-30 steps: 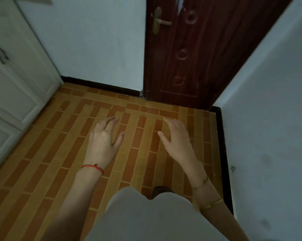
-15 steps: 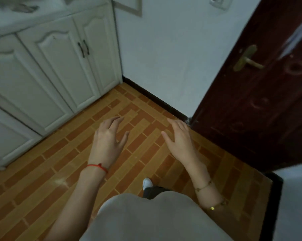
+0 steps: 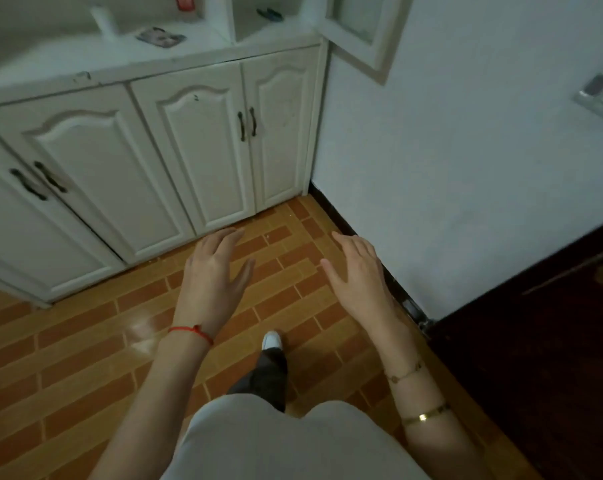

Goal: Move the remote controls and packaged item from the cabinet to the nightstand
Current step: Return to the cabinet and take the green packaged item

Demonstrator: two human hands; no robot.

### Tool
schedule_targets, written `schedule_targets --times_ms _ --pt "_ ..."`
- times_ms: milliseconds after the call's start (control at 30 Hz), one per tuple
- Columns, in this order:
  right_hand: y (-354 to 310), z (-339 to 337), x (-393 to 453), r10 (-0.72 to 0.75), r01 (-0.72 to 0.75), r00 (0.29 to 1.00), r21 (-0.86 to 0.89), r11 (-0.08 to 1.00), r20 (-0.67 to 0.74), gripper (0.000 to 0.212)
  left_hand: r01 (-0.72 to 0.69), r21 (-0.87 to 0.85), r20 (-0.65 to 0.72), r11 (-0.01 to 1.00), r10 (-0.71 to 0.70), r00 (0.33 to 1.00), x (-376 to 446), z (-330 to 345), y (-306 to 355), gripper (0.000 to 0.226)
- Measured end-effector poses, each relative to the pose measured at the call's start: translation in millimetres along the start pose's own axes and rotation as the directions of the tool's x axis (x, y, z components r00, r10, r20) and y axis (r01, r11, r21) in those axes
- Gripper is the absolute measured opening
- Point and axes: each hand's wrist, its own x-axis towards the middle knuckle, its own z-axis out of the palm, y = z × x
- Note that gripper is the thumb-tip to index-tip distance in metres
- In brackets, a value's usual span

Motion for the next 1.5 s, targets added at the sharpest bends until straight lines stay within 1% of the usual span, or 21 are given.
schedule_targets --times_ms 200,400,600,767,967,1267,1500 --pt "12 11 114 -0.026 0.026 0.999 0.017 1.0 0.02 0.055 0.025 -0.006 -0.035 1.0 -0.025 0.999 102 24 -12 0.048" --pt "16 5 238 -0.07 0.071 0.997 0.032 0.997 -0.02 0.052 -0.011 -0.003 -0.061 1.0 0.011 0.998 222 37 -18 0.047" --pt "18 -3 338 -0.088 0.091 0.995 0.074 0.993 -0.046 0.05 -0.014 0.025 -0.058 1.0 0.015 0.998 322 51 -23 0.047" --pt "36 0 410 -0.1 0.102 0.995 0.094 0.99 -0.025 0.049 0.011 0.043 -0.058 0.999 -0.008 0.998 390 65 -19 0.047" --pt "64 3 507 -0.144 0.142 0.989 0.112 0.984 0.015 0.049 0.059 0.028 -0.097 0.998 -0.056 0.994 475 95 -11 0.046" --pt "88 -26 649 -0.274 0.266 0.96 0.118 0.957 0.053 0.05 0.154 -0.003 -0.174 0.988 -0.152 0.973 590 125 16 0.047" --pt "85 -38 719 -0.361 0.349 0.93 0.135 0.928 0.076 0.051 0.198 -0.021 -0.218 0.98 -0.197 0.956 648 131 26 0.047"
